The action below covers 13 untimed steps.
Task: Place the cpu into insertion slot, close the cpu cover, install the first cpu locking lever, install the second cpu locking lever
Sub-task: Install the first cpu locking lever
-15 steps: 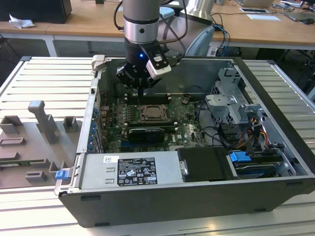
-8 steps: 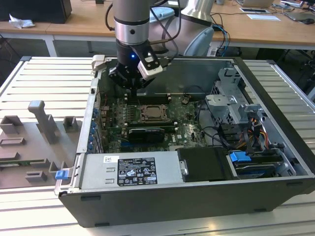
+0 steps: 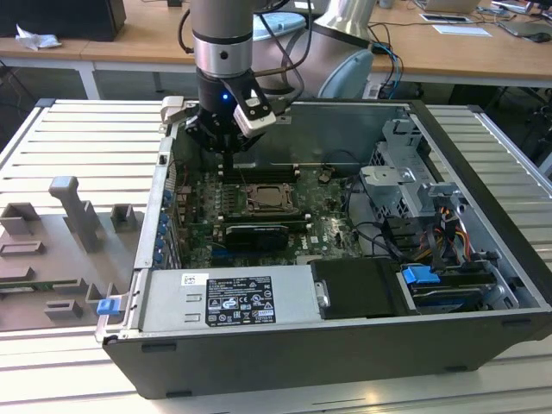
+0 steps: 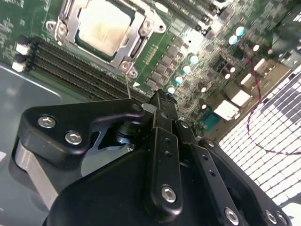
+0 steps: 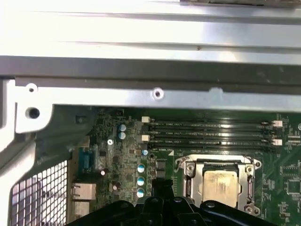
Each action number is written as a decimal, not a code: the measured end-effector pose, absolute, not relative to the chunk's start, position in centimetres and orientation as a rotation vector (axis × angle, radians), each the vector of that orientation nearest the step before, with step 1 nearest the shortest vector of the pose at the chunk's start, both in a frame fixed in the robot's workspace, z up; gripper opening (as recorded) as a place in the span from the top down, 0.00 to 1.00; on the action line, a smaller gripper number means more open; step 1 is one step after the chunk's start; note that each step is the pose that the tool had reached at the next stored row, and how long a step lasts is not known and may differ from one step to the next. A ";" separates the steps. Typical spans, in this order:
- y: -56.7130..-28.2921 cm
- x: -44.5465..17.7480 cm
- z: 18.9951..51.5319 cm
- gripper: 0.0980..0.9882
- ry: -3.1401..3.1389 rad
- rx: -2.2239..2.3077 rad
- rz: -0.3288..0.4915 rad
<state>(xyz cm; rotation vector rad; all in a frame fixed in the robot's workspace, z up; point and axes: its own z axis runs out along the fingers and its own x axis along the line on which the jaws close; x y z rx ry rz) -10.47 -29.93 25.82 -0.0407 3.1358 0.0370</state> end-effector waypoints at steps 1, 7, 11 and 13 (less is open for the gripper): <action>-29.7 -10.5 25.8 0.99 3.136 -0.041 0.037; -29.0 -10.3 25.8 0.99 3.136 -0.045 0.037; -28.9 -9.5 25.7 0.99 3.136 -0.046 0.037; -28.9 -9.1 25.7 0.99 3.136 -0.046 0.037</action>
